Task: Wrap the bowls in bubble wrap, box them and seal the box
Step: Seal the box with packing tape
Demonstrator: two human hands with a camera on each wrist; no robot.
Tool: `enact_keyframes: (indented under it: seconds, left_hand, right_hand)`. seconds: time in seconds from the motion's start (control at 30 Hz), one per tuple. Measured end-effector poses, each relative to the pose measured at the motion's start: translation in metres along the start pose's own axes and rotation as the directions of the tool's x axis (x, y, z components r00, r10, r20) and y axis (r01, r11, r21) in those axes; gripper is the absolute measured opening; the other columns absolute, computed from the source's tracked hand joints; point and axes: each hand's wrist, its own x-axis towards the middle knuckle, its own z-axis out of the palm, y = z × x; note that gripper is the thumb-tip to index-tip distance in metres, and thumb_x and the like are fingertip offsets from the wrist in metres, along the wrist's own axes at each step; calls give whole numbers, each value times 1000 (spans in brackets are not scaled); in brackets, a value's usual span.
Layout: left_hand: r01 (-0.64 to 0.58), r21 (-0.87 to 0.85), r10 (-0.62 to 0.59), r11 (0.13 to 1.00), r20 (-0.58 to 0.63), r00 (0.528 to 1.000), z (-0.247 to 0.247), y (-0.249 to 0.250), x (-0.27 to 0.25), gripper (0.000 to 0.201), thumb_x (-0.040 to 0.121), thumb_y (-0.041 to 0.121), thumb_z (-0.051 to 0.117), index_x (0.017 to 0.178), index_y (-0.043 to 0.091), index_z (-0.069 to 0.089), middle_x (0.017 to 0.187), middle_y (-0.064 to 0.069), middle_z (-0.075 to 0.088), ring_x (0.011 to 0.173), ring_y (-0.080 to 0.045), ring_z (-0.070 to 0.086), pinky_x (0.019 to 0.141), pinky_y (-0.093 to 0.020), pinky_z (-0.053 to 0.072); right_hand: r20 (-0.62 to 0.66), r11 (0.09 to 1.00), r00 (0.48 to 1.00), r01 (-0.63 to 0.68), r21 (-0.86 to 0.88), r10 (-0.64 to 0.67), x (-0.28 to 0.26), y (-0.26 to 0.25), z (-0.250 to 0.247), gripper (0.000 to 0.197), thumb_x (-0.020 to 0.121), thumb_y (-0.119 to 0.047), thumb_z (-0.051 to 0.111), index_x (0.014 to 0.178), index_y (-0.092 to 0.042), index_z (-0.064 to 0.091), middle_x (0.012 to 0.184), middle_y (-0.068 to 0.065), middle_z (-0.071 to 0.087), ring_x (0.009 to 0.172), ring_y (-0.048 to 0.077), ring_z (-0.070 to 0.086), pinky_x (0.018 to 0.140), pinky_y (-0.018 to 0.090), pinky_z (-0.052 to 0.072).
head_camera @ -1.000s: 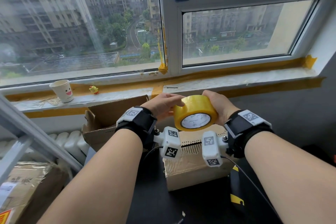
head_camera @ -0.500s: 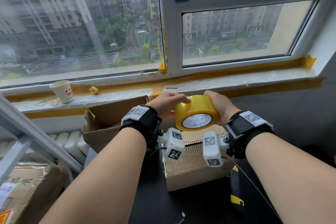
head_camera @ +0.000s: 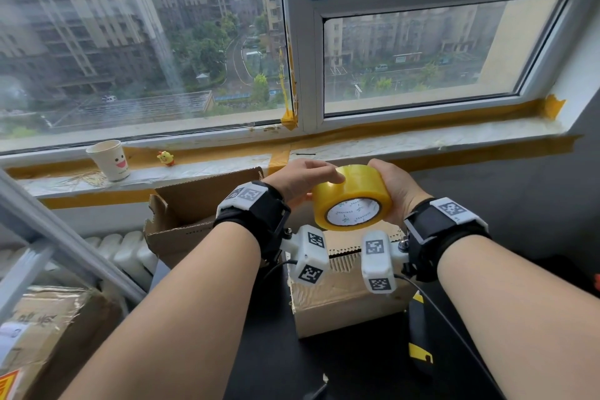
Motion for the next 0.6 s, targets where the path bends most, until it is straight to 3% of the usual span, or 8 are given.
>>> enact_keyframes:
  seconds: [0.1,0.13,0.2,0.23,0.3,0.4,0.53,0.6]
  left_hand:
    - [21,26,-20,999,-43,999,2,2,1,13,59,34,79,64,24,72,76,0,68,77,-17,63,81,-32,48]
    - [55,62,-50,997,-80,996,1,2,2,24,60,44,80,73,26,72,87,-2,70,87,-18,65,88,-36,48]
    - [185,172,-155,967,-176,972,0,2,3,64,62,67,73,108,23,67,115,-3,65,109,-21,59,96,-44,45]
    - [266,200,-217,943,-237,947,0,3,1,78,66,73,67,119,17,61,119,-4,61,109,-23,57,94,-43,46]
    - [408,143,-356,902,-288,889,-3,2,-1,86,68,79,59,112,5,60,103,-8,63,90,-24,61,85,-37,50]
    - [480,4,-477,877,-104,873,-1,2,-2,77,77,77,50,88,3,66,81,-10,71,75,-22,66,92,-34,50]
    - [322,-226,-360,919,-154,920,5,6,6,38,98,43,47,82,10,56,72,-5,67,68,-16,64,69,-27,51]
    - [257,-291,-309,922,-150,939,11,12,5,30,100,33,46,84,10,55,66,-6,67,61,-18,65,63,-29,53]
  right_hand:
    - [-54,999,998,10,-37,-12,0,-1,2,13,80,-27,56,72,-17,55,67,8,52,62,26,54,69,39,50]
    - [-72,999,997,17,-39,-20,0,-2,2,14,77,-30,59,77,-16,60,73,11,57,68,29,57,75,44,52]
    - [-95,999,994,44,-19,-46,1,-4,0,26,76,-36,64,90,-15,65,81,13,62,76,30,60,81,48,53]
    - [-98,998,993,69,-15,-70,2,-5,0,28,79,-38,63,93,-14,65,81,12,62,76,29,60,77,44,53]
    - [-70,994,992,105,-21,-106,3,-6,-2,29,83,-41,61,94,-14,62,80,11,60,73,27,59,70,38,50]
    - [-13,992,993,118,-31,-119,4,-4,-3,24,85,-39,59,85,-15,62,74,9,60,67,25,58,70,36,47]
    - [78,989,988,135,-53,-130,2,3,0,16,90,-20,59,75,-13,60,64,5,55,63,19,50,59,29,42]
    - [110,989,986,133,-71,-124,0,9,0,11,89,-13,61,78,-11,62,67,7,54,64,18,50,62,32,44]
